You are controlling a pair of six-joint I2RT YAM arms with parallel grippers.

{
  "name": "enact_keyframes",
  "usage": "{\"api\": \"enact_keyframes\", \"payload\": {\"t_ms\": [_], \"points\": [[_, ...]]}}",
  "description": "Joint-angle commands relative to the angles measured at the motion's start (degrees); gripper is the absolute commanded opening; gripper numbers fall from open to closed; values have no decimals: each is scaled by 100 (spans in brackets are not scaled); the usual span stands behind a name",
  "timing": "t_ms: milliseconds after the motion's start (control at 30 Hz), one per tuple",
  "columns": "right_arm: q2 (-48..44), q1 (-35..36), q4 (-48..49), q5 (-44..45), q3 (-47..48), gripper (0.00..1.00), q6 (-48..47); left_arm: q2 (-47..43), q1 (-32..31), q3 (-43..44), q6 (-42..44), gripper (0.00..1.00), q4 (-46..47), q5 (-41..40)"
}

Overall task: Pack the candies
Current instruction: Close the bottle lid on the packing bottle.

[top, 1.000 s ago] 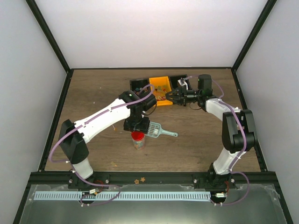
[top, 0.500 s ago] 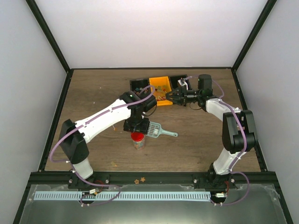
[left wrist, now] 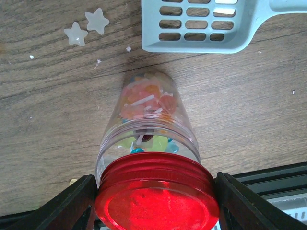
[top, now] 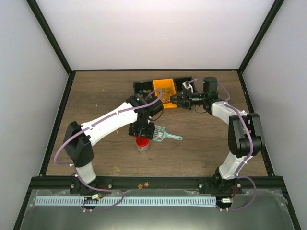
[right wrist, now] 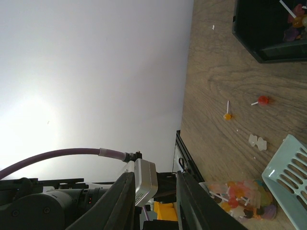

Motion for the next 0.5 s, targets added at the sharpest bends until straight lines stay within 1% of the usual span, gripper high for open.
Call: {"api": "enact_keyframes", "payload": {"t_ms": [0, 467], "points": [[-106, 6, -1, -55, 13, 25, -98, 66, -29, 167, 33, 58, -57, 28], [-123, 8, -5, -74, -39, 25, -123, 133, -27, 188, 78, 58, -67, -17]]}}
